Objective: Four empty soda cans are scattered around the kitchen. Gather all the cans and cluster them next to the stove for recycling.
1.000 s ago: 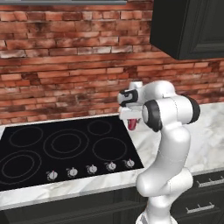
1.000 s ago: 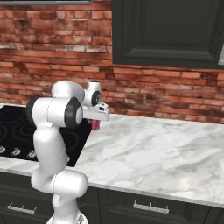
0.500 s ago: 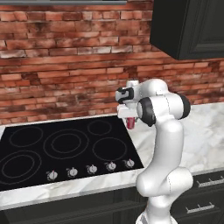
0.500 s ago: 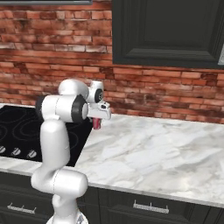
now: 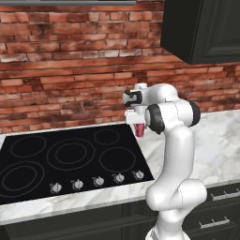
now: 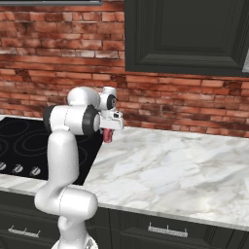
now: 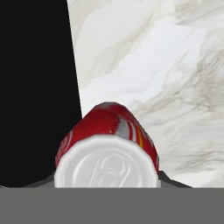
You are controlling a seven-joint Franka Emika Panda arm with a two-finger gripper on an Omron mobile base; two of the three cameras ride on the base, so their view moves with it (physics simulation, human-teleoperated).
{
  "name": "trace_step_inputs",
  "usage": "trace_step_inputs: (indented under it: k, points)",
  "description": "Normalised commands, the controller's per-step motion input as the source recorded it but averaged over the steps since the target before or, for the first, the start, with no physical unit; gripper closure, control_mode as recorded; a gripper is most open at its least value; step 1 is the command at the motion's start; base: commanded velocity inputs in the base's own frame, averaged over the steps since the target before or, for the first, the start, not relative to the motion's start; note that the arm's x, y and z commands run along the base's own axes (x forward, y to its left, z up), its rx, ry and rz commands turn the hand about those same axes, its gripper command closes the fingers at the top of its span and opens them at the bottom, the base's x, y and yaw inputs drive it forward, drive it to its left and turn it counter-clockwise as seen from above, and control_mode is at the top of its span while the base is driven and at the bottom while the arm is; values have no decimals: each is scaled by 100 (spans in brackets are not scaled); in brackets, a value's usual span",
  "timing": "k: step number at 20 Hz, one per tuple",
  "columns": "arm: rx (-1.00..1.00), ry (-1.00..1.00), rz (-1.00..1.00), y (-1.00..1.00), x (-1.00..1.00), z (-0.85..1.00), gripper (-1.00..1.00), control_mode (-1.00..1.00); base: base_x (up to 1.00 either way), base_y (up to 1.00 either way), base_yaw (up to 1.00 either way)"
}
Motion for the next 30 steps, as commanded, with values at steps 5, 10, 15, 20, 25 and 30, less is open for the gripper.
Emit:
trace_step_inputs:
  k: [5,10,15,20,25,30]
  points:
    - [0,0,0,0,0,-1,-100,-100,0,0,0]
    - [0,-7,0,0,-14,-1,-100,-100,0,0,0]
    - [0,-11,0,0,-45,4,-100,-100,0,0,0]
    - [0,-15,0,0,-62,14,-100,-100,0,0,0]
    - [0,-22,0,0,-59,16,-100,-100,0,0,0]
    - [0,-22,-1,0,-72,25,-100,-100,0,0,0]
